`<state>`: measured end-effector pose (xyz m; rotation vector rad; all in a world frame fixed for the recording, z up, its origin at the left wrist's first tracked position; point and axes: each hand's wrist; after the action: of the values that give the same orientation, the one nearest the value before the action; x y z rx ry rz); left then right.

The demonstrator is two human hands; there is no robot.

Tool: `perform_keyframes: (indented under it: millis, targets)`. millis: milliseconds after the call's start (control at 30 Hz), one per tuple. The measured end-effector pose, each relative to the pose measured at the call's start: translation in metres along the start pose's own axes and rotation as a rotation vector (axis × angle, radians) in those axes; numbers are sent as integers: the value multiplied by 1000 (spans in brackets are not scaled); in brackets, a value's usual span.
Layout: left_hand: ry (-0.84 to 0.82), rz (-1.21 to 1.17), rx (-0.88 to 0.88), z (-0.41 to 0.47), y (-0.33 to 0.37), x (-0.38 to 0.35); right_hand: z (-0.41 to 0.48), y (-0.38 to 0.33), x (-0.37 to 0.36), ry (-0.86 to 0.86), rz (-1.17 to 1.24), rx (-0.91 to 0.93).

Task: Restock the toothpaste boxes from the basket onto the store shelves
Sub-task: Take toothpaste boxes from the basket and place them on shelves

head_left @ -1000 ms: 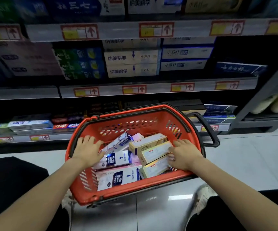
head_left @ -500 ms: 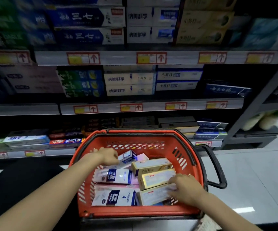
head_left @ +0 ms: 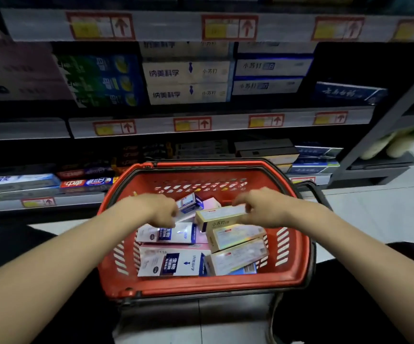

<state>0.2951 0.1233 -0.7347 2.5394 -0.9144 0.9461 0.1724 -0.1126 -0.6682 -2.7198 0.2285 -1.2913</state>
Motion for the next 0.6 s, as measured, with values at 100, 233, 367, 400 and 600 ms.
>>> perform_keyframes:
  millis: [100,233,367,400,600]
  targets:
    - [-177,50,63,24,-8,-29,17,-12,-14,-151,-151,-86]
    - [-143,121,69,41,-11,-43,28,-23,-15,-111,-126,23]
    - [-9,185,34,57,-8,-41,36,-21,-8,-82,-197,1]
    - [3,170,17,60,-6,-43,37,-20,-6,-69,-210,2]
    - [-43,132,-2,82,8,-60,40,-17,-3,-44,-190,4]
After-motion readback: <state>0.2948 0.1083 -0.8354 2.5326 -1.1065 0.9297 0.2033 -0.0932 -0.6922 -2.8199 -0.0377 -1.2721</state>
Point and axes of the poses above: each hand's wrist, its own z-axis towards the middle knuckle, its own x-axis out of the back of the hand, y = z × x, and after that the axes turned 6 degrees about -y, right-handed
